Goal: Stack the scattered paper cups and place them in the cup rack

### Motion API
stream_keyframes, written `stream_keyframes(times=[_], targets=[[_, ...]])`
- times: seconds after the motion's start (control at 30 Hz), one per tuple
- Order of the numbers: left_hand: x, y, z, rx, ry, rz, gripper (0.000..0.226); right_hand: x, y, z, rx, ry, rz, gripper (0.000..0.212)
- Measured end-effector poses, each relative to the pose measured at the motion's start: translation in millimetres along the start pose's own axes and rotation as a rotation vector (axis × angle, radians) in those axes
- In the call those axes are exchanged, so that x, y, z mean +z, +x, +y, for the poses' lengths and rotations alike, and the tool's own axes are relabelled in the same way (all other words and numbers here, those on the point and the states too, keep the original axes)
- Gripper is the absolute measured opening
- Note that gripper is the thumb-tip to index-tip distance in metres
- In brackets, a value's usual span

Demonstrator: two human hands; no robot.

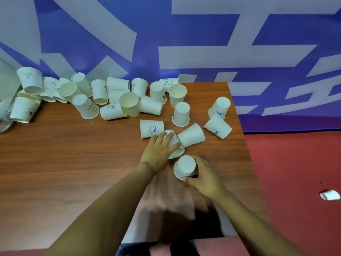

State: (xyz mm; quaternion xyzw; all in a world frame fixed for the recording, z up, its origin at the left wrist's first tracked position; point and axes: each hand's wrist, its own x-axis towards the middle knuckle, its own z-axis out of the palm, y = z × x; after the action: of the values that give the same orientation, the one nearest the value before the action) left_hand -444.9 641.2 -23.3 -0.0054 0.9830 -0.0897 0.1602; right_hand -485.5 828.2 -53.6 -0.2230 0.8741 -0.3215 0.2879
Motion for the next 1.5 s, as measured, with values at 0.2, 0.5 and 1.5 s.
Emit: stream_keyframes(times=[0.2, 0.5, 1.5], targets=[[15, -3, 6, -0.009, -0.06, 0.073, 0.054, -9, -5, 2, 0.04, 0.01, -0.006, 0.065], [25, -62, -14, -0.174, -0.465, 0.062, 0.079, -17, -23, -34, 0.107, 0.055, 0.076, 0.057], [51, -264, -309, -0.642, -1.142, 0.442, 0.081, 145, 29, -314, -0.042, 0.101, 0.186, 0.068]])
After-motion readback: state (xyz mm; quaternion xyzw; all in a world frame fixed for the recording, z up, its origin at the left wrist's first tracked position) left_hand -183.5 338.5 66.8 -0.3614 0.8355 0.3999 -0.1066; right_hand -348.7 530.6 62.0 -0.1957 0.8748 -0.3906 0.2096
